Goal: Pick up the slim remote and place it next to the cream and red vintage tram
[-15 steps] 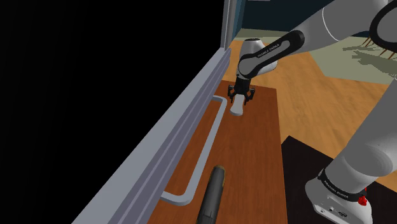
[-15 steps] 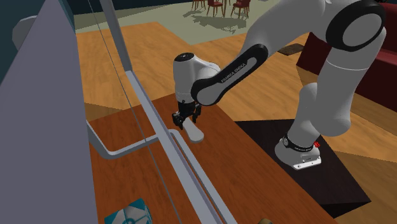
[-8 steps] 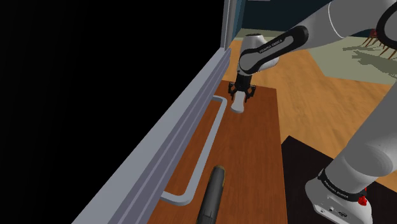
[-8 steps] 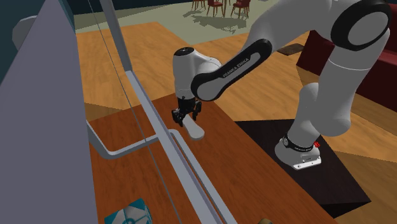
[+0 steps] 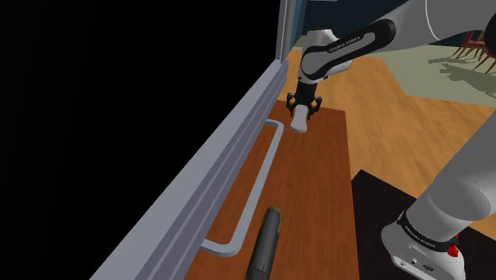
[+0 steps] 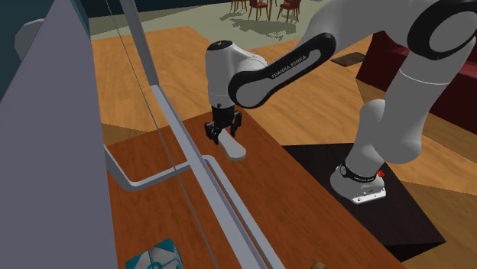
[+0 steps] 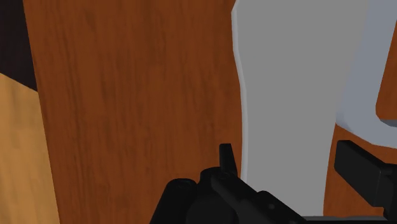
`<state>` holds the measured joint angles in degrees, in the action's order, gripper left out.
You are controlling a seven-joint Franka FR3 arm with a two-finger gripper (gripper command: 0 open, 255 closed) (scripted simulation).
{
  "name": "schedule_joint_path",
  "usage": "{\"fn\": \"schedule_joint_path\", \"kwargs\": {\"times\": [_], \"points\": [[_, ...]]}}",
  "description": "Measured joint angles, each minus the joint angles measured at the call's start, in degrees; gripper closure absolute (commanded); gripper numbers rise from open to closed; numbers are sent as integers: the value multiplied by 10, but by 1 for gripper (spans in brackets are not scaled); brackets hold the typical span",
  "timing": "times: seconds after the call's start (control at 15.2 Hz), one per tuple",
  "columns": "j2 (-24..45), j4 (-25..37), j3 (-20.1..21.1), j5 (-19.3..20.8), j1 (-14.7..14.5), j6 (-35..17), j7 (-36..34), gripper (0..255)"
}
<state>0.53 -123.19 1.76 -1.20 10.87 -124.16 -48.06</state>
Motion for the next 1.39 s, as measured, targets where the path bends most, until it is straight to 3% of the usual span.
{"fn": "schedule_joint_path", "kwargs": {"times": [1.39], "points": [[-54,93,1,0,-1,148,-5,255]]}}
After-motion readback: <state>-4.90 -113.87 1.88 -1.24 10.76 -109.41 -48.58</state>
